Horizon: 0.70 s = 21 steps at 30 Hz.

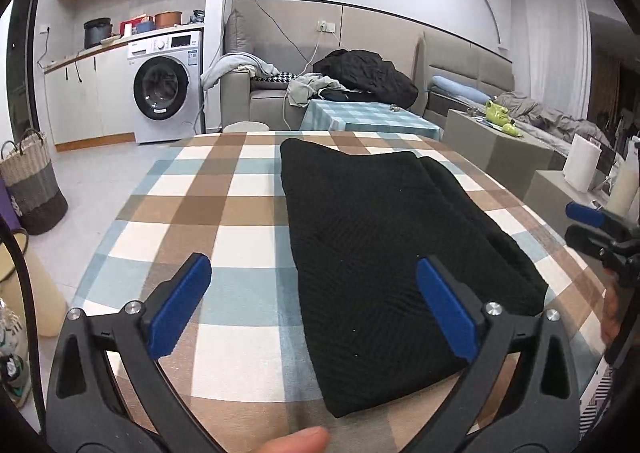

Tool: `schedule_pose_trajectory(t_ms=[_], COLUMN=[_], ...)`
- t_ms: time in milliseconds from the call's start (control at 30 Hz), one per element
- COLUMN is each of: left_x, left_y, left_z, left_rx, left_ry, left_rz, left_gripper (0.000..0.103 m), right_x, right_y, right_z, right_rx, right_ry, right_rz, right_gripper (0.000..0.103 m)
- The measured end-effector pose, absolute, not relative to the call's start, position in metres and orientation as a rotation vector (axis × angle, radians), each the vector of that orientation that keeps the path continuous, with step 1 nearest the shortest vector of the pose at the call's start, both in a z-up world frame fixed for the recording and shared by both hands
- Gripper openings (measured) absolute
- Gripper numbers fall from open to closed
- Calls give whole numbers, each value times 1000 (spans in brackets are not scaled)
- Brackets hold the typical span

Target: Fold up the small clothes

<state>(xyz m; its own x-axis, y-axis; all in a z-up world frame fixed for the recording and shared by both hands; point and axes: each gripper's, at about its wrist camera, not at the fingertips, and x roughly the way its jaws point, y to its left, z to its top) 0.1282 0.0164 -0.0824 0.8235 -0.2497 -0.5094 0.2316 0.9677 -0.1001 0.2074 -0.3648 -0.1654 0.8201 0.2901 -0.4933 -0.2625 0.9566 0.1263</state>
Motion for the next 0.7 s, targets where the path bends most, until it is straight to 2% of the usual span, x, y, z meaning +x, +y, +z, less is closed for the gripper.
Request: schedule_pose_trajectory(t_ms=[700], left_x=[130], left_y=[14], left_z=[-95], left_rx=[-37], left_ry=[522], left_rz=[-282], left_gripper=[102], right_x=[197], right_y=[-357], right_z=[-177], right_rx=[82], right_ry=[450], right_rz=[343], right_gripper=[103])
